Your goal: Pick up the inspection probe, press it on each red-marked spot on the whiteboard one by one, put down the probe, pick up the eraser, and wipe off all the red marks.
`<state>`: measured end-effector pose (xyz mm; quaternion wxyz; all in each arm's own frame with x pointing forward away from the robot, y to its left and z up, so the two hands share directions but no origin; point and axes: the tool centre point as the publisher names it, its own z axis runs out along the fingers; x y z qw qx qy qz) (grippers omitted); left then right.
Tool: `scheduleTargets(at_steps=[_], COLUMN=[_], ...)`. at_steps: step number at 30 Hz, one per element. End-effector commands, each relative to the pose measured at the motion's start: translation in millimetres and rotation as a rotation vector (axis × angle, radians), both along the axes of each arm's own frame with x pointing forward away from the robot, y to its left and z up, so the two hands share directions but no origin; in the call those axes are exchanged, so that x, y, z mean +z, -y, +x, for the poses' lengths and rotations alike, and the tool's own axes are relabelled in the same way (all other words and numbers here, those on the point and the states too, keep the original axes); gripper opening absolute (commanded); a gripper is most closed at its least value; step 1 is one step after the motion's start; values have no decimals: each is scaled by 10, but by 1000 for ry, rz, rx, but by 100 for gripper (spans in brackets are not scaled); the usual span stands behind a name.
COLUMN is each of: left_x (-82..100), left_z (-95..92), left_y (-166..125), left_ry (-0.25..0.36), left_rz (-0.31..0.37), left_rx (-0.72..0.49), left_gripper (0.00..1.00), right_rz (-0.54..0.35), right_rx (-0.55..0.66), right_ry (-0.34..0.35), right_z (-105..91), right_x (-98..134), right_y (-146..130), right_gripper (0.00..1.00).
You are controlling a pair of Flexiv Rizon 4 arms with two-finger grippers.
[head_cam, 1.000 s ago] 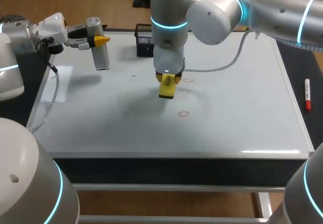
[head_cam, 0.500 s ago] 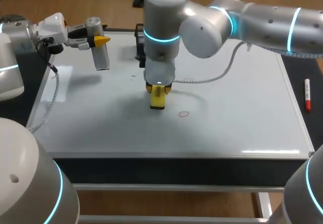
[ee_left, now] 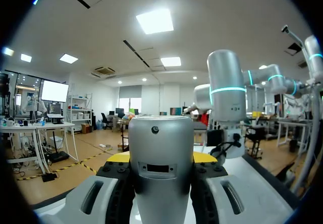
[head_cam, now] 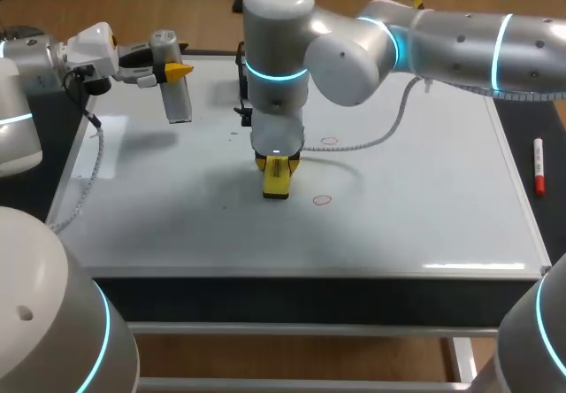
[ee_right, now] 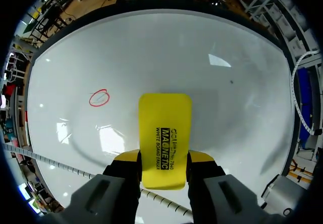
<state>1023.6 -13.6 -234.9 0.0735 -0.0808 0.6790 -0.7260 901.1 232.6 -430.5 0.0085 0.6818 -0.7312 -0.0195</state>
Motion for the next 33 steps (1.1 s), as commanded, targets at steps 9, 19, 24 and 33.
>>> scheduleTargets(at_steps=[9, 19, 24, 33], left_x=[9, 9, 9, 9], left_z=[-3, -3, -3, -3], left_y=[-1, -1, -1, -1], left_ry=[0, 0, 0, 0], left_rz=[0, 0, 0, 0], left_rx=[1, 1, 1, 1], left_gripper=[0, 0, 0, 0], right_rz=[-24, -44, -59, -63], right_rx=[-56, -118, -144, -293], right_ry=[-12, 9, 12, 33], right_z=[36, 78, 130, 387], right_x=[-56, 1, 225, 598], right_y=[303, 567, 699, 1299], right_gripper=[0, 0, 0, 0])
